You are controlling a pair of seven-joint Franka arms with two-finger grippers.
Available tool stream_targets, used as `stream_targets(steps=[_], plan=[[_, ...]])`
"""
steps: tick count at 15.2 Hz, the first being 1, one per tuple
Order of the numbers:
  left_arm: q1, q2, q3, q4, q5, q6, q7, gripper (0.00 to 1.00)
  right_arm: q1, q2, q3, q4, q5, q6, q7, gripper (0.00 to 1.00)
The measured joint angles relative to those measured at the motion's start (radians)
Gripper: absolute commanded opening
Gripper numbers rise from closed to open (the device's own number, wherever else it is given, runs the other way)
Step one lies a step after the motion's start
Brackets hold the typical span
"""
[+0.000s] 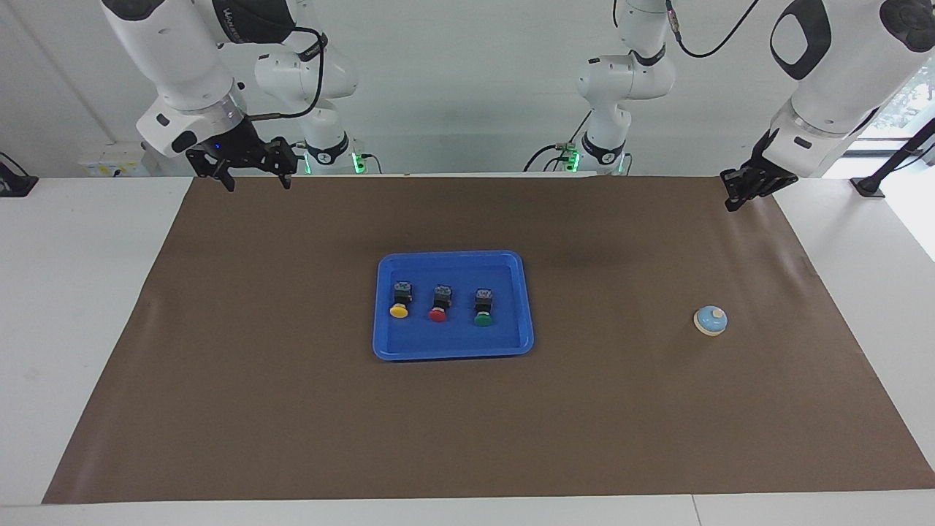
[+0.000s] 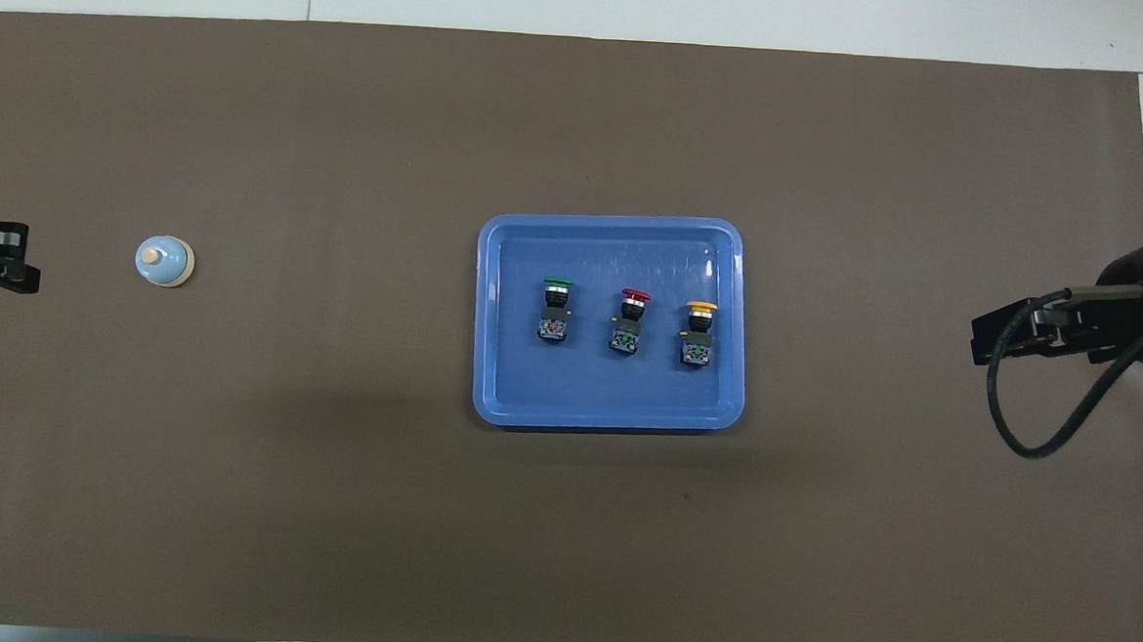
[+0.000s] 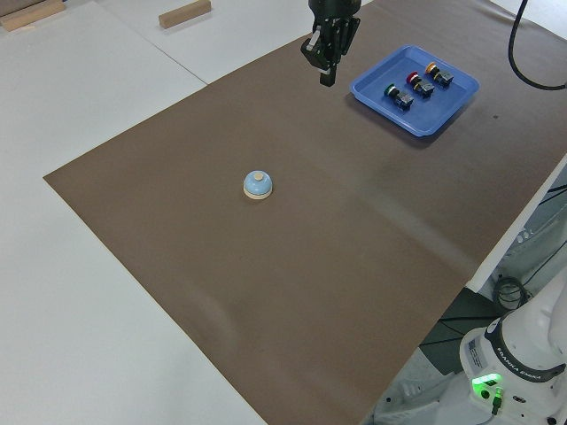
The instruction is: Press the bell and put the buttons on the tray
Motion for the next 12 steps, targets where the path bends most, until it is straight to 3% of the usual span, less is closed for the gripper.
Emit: stream_targets(steps=[6, 12], plan=[[0.051, 0.018, 0.002, -0.115, 0.000, 0.162, 0.030, 0.00, 0.000, 0.000, 0.000, 0.000, 0.000, 0.000, 0.000, 1.00], [0.080, 0.165, 0.002, -0.150, 0.000, 0.361, 0.071, 0.00, 0.000, 0.000, 0.000, 0.000, 0.000, 0.000, 0.000, 1.00]])
